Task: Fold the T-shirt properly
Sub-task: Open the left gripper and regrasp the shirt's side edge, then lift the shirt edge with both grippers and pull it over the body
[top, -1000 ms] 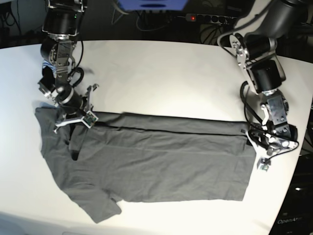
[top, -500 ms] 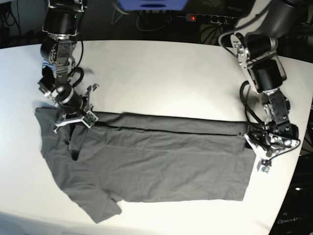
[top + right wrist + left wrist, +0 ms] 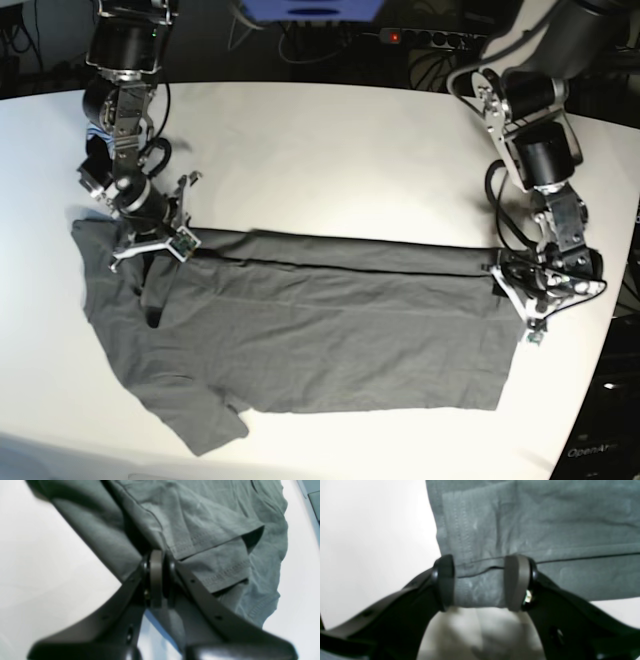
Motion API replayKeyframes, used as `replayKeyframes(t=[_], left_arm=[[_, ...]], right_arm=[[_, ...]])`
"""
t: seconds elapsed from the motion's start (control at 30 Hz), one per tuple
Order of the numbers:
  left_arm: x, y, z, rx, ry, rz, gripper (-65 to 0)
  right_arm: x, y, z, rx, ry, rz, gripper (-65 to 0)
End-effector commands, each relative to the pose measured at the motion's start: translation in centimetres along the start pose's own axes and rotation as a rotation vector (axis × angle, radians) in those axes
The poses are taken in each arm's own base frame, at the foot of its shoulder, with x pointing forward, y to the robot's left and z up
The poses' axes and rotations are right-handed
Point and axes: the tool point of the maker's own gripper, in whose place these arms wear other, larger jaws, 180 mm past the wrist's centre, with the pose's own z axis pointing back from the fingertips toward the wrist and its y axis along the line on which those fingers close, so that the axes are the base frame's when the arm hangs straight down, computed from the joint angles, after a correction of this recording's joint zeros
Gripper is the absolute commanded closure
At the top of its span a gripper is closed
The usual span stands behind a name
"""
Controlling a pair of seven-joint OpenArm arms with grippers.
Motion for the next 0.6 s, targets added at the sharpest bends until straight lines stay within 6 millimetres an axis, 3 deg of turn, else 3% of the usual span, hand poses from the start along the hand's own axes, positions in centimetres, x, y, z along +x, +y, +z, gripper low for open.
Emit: replayKeyframes(t=[0.0, 0.57], left_arm=[[2.08, 1.58, 0.95, 0.034, -0.057, 0.012, -32.1], [2.07, 1.66, 0.96, 0.031, -0.063, 0.025, -31.9]], right_arm=[[0.86, -1.34, 0.16, -0.033, -0.032, 0.007, -1.5], [0.48, -0.85, 0.28, -0.024, -0.025, 0.003, -1.5]])
